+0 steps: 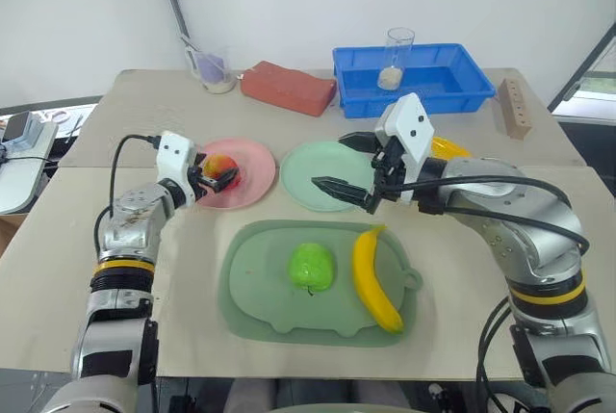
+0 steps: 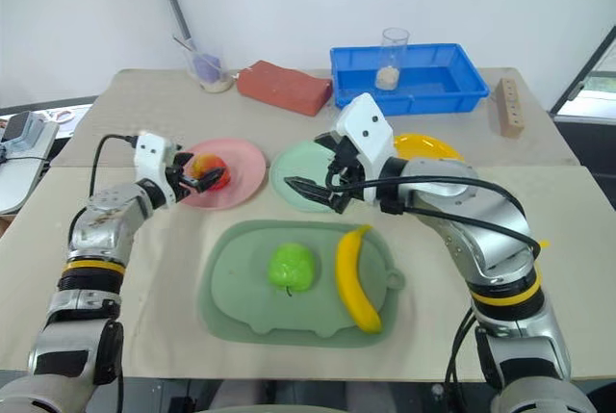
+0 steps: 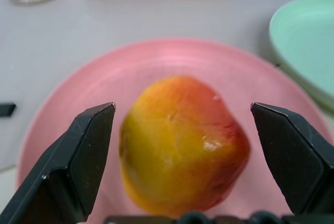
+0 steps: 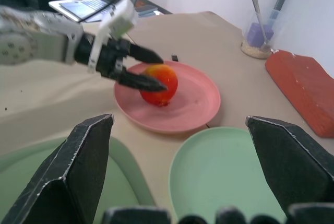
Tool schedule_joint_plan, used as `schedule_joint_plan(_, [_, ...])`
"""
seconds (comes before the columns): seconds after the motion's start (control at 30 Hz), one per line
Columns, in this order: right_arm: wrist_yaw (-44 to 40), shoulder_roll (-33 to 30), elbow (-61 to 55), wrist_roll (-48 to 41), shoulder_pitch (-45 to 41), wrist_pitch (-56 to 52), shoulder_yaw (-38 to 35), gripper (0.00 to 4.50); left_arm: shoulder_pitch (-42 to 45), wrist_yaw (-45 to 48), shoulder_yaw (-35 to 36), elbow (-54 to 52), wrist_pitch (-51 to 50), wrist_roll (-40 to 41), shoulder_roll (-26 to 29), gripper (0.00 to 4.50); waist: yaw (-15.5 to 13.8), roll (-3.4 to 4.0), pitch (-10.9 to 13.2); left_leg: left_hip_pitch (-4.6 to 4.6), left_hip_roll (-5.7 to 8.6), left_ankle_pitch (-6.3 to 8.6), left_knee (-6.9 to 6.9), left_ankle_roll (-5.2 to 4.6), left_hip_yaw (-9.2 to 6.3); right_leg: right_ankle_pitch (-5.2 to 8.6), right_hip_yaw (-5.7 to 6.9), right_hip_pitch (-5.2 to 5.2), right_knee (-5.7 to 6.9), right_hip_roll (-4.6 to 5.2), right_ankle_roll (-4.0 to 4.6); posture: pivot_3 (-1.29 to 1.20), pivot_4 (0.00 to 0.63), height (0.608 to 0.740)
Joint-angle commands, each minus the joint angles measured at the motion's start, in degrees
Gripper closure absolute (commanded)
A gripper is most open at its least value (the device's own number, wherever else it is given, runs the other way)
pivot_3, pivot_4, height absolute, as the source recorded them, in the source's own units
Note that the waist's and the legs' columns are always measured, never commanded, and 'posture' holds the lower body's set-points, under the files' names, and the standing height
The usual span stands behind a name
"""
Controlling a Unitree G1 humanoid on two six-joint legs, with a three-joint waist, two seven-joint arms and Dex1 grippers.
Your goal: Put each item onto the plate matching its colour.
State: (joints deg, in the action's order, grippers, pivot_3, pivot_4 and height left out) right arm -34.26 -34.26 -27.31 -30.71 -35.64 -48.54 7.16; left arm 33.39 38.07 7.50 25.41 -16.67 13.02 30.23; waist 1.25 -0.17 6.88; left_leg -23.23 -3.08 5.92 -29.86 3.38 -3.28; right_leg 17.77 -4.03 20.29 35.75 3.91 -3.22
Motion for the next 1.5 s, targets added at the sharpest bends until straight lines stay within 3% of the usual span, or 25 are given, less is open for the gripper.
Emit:
schedule_joint_plan(0.03, [-3.48, -4.09, -3.74, -1.65, 3.55, 1.55, -5.59, 0.00, -1.62, 4.52, 4.19, -11.67, -6.08, 5.87, 5.09, 0.07, -0.04, 0.00, 0.00, 0.01, -0.01, 0.00, -0.01, 0.00, 0.01, 0.02, 0.01, 0.00, 0.00, 0.00, 0.01, 0.00, 0.150, 0.740])
schedule_joint_plan(0.27, [-11.64, -11.14, -8.15, -9.14, 12.33, 1.14, -13.91, 0.00, -5.79, 20.88, -0.45, -32.74, -13.05, 15.16, 13.12, 0.07, -0.43, -0.16, 0.15, 0.05, 0.07, 0.05, -0.02, 0.07, 0.26, 0.35, 0.06, -0.04, -0.07, 0.33, 0.57, 0.00, 0.150, 0.740])
schedule_joint_plan(0.37, [-13.53, -12.98, -9.01, -13.49, 13.74, -0.72, -16.15, 0.00, -7.92, 27.75, -7.89, -36.79, -7.54, 11.39, 15.48, 0.07, -0.32, -0.08, 0.17, 0.00, 0.11, 0.06, -0.04, 0.09, 0.39, 0.34, 0.06, -0.06, -0.32, 0.48, 0.59, 0.00, 0.150, 0.740])
schedule_joint_plan(0.53, [-13.27, -14.89, -9.92, -18.33, 14.20, -2.81, -18.19, 0.00, -8.93, 35.15, -16.40, -34.68, 2.14, 7.51, 13.67, 0.07, -0.12, -0.05, 0.19, -0.05, 0.11, 0.05, -0.05, 0.08, 0.39, 0.30, 0.03, -0.04, -0.54, 0.47, 0.65, 0.00, 0.150, 0.740])
schedule_joint_plan(0.73, [-14.51, -19.53, -14.09, -18.88, 21.02, -2.16, -19.83, 0.00, -6.05, 39.11, -22.40, -28.59, 6.44, 4.87, 8.62, 0.07, -0.69, -0.05, 0.18, -0.22, 0.12, 0.03, -0.13, 0.04, 0.40, 0.30, 0.04, -0.07, -0.69, 0.45, 0.64, 0.00, 0.150, 0.740])
schedule_joint_plan(1.0, [-11.31, -20.69, -16.87, -22.10, 26.10, -2.88, -23.96, 0.00, -5.26, 42.32, -25.70, -25.93, 5.80, 4.60, 4.84, 0.07, -0.18, -0.05, 0.18, -0.18, 0.11, 0.04, -0.20, 0.00, 0.33, 0.29, 0.04, -0.08, -0.68, 0.40, 0.61, 0.00, 0.150, 0.740])
schedule_joint_plan(1.5, [-10.30, -23.36, -20.34, -23.81, 30.97, -1.56, -25.55, 0.00, -5.38, 39.85, -28.70, -17.87, 15.14, -2.35, -1.73, 0.07, -0.41, -0.05, 0.18, -0.20, 0.14, 0.04, -0.27, -0.01, 0.32, 0.29, 0.05, -0.13, -0.69, 0.41, 0.59, 0.00, 0.150, 0.740])
